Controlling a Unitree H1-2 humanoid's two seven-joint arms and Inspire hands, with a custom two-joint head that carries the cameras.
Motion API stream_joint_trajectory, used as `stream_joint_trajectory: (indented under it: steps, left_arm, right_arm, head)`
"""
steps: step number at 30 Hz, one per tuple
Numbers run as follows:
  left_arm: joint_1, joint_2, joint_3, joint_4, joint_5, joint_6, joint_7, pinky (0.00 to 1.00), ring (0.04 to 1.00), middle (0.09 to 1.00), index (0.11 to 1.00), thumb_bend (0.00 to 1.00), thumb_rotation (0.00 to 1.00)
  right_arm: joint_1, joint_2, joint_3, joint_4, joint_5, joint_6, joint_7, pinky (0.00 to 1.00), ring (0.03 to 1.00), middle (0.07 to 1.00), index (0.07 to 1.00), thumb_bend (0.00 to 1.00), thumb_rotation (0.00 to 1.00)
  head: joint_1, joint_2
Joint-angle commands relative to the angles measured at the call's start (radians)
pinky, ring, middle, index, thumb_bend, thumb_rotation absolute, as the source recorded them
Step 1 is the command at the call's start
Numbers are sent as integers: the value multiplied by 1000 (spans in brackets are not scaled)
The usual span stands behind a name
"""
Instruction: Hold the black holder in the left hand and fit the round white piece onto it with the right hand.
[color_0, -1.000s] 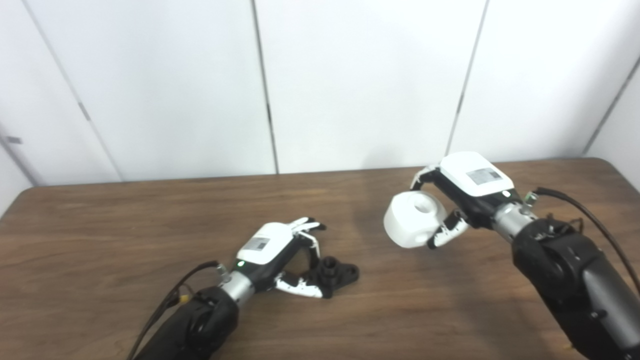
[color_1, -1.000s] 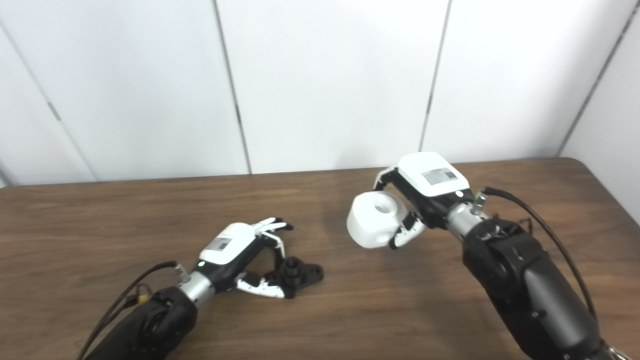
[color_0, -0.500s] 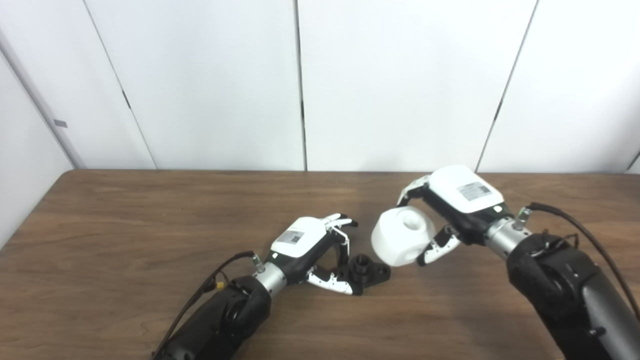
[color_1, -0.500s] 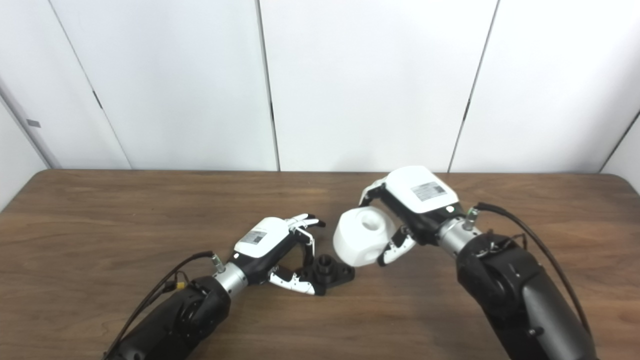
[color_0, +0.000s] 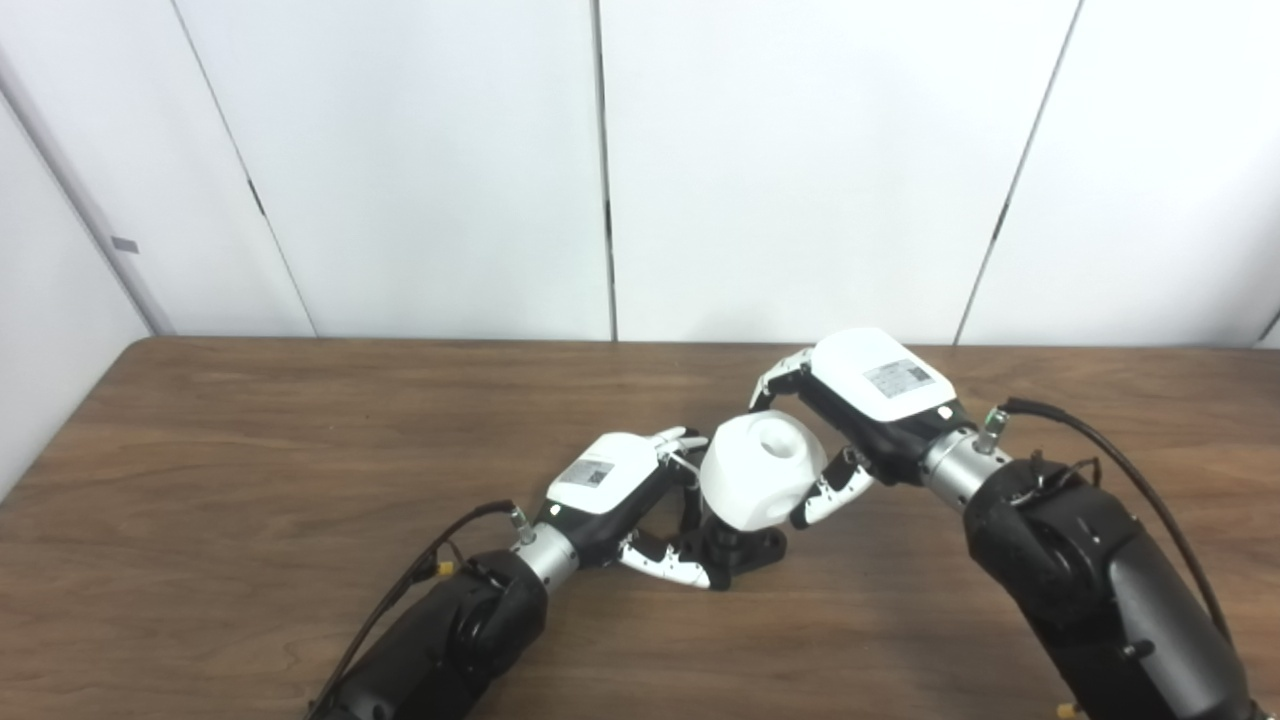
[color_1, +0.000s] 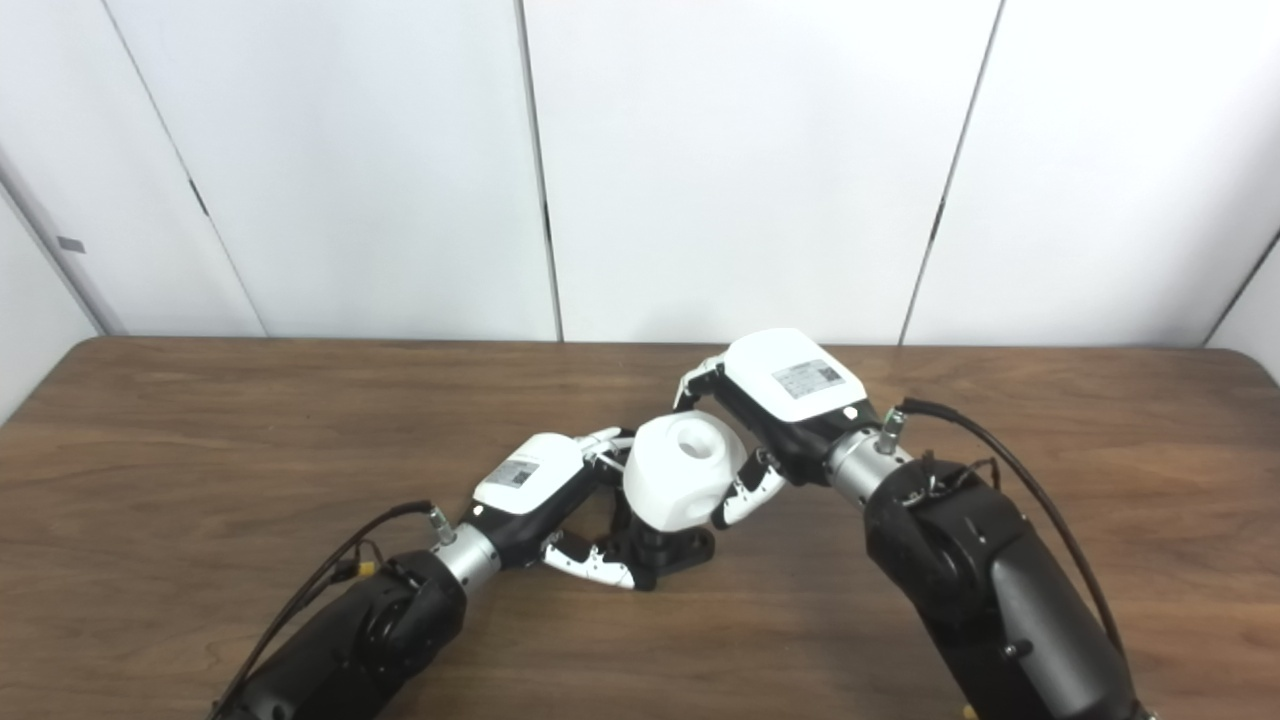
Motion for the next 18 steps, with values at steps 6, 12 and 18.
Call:
stream_joint_trajectory:
  steps: [6, 12, 18]
  left_arm:
    - [32, -11, -52, 12, 57, 37, -76, 863, 939, 891, 485, 523, 74]
    - [31, -10, -52, 14, 51, 35, -71, 861, 937, 887, 485, 523, 73]
    - [33, -8, -55, 2, 53, 40, -75, 868, 942, 890, 485, 523, 74]
  right_arm:
    - [-60, 11, -5, -7, -10, -10, -6, 711, 774, 717, 481, 522, 141]
    - [-66, 12, -3, -4, -5, -18, -4, 714, 774, 718, 481, 522, 141]
    - [-69, 8, 6, 0, -6, -23, 14, 721, 779, 719, 481, 522, 140]
  head:
    - [-2, 6]
    - [-3, 9]
    - [-3, 17]
